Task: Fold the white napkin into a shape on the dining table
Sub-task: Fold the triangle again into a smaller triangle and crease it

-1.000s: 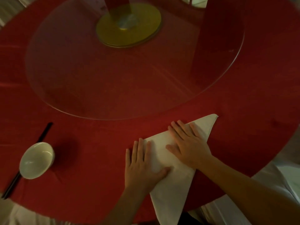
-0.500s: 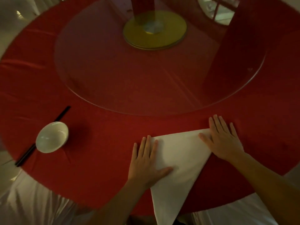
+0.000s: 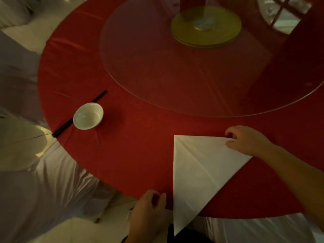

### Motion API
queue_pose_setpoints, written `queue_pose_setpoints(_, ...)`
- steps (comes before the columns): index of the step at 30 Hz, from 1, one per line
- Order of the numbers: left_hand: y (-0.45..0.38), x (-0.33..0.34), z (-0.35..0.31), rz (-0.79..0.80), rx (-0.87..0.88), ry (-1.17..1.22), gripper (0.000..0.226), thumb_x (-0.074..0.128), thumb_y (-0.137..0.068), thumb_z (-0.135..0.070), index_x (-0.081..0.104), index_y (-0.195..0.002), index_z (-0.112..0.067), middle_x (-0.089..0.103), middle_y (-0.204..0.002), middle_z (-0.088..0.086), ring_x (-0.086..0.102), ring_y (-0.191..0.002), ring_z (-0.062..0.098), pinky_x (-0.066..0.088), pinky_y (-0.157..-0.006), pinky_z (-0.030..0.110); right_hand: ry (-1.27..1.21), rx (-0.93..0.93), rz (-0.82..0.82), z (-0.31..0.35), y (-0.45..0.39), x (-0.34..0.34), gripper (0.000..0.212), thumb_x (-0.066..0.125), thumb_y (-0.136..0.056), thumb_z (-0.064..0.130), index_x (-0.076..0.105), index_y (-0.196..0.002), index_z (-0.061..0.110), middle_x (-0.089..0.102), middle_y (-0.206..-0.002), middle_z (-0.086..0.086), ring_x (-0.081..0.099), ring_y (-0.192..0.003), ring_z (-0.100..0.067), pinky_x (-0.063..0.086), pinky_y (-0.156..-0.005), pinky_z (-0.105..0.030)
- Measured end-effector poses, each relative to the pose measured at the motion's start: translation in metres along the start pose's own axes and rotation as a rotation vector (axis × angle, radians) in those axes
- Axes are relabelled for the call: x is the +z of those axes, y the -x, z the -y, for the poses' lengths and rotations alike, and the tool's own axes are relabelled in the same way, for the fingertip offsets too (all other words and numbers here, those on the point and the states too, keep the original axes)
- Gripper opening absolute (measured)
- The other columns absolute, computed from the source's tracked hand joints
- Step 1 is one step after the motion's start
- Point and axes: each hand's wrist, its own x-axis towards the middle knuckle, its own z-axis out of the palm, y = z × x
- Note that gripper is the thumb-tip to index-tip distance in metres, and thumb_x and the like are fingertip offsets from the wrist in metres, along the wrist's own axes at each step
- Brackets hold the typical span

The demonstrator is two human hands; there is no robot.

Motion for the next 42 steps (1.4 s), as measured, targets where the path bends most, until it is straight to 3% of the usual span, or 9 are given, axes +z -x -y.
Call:
queue_pose_setpoints(5,0.02,0.01,-0.011,0.089,-0.06,0.085,0.019,0.061,-0.084,-0.049,0.054,-0.085,-0.032,0.064,-0.083,-0.007,0.06,-0.072,0.001,0.05,-0.068,0.023,0.061,-0.009,0.151,-0.008,-0.007,-0.012,0.013,0.064,-0.078,0.04,0.061,-0.082,0.028,0.052,-0.084,0.008,0.051,-0.075,-0.01,0.038,-0.061,-0.029)
queue_pose_setpoints(10,0.026,0.024,-0.019,0.116,-0.07,0.045,0.028,0.068,-0.081,-0.04,0.046,-0.097,-0.034,0.053,-0.098,-0.006,0.051,-0.075,-0.003,0.037,-0.064,0.003,-0.019,0.008,0.177,-0.02,-0.003,-0.02,0.005,0.062,-0.081,0.032,0.065,-0.078,0.029,0.062,-0.082,0.011,0.057,-0.077,-0.01,0.042,-0.064,-0.03)
queue_pose_setpoints(14,0.019,0.022,-0.016,0.15,-0.189,0.224,0.033,0.073,-0.079,-0.029,0.05,-0.103,-0.03,0.058,-0.098,-0.007,0.057,-0.084,0.005,0.042,-0.066,0.014,-0.058,0.027,0.211,-0.028,0.006,-0.021,0.013,0.063,-0.083,0.028,0.068,-0.071,0.027,0.066,-0.078,0.006,0.06,-0.075,-0.011,0.045,-0.064,-0.03)
queue_pose_setpoints(19,0.006,0.009,-0.021,0.308,-0.233,0.301,0.008,0.068,-0.084,-0.02,0.071,-0.076,-0.019,0.07,-0.074,-0.006,0.062,-0.058,0.001,0.044,-0.05,0.013,-0.128,0.05,0.218,-0.036,0.018,-0.023,0.008,0.067,-0.084,0.027,0.07,-0.077,0.026,0.068,-0.082,0.006,0.06,-0.078,-0.01,0.045,-0.069,-0.031)
queue_pose_setpoints(24,-0.03,-0.017,-0.039,0.21,-0.147,0.207,0.013,0.058,-0.087,-0.016,0.068,-0.08,-0.012,0.063,-0.077,0.002,0.055,-0.068,0.015,0.041,-0.06,0.027,-0.23,0.143,0.223,-0.048,0.047,-0.018,0.008,0.067,-0.085,0.025,0.072,-0.078,0.023,0.07,-0.08,0.002,0.063,-0.075,-0.014,0.045,-0.066,-0.03)
queue_pose_setpoints(28,-0.08,-0.048,-0.057,0.113,-0.006,0.121,0.011,0.058,-0.088,-0.013,0.068,-0.085,-0.015,0.062,-0.077,-0.005,0.054,-0.067,0.006,0.041,-0.056,0.02,-0.366,0.238,0.208,-0.045,0.082,0.002,0.008,0.073,-0.081,0.024,0.073,-0.075,0.019,0.071,-0.074,-0.003,0.063,-0.067,-0.014,0.043,-0.058,-0.028)
queue_pose_setpoints(32,-0.117,-0.064,-0.054,0.036,0.107,0.043,0.014,0.064,-0.086,-0.019,0.069,-0.099,-0.016,0.067,-0.09,0.0,0.062,-0.082,0.015,0.048,-0.07,0.028,-0.551,0.304,0.198,-0.039,0.11,0.022,0.006,0.079,-0.075,0.02,0.073,-0.076,0.019,0.072,-0.069,-0.002,0.066,-0.064,-0.016,0.045,-0.061,-0.033)
queue_pose_setpoints(38,-0.112,-0.052,-0.033,-0.173,0.225,-0.327,0.03,0.056,-0.091,-0.027,0.06,-0.119,-0.018,0.059,-0.114,0.004,0.055,-0.104,0.02,0.044,-0.083,0.033,-0.367,0.288,0.295,-0.043,0.115,0.019,0.016,0.079,-0.074,0.028,0.067,-0.084,0.027,0.07,-0.063,0.007,0.062,-0.053,-0.003,0.044,-0.053,-0.023)
queue_pose_setpoints(42,-0.088,-0.026,-0.045,-0.28,0.423,-0.435,0.046,0.042,-0.096,-0.029,0.043,-0.139,-0.014,0.042,-0.145,0.009,0.028,-0.138,0.026,0.025,-0.113,0.043,-0.179,0.235,0.11,-0.028,0.105,0.001,0.007,0.068,-0.082,0.038,0.067,-0.087,0.033,0.07,-0.079,0.01,0.065,-0.07,-0.006,0.053,-0.067,-0.032)
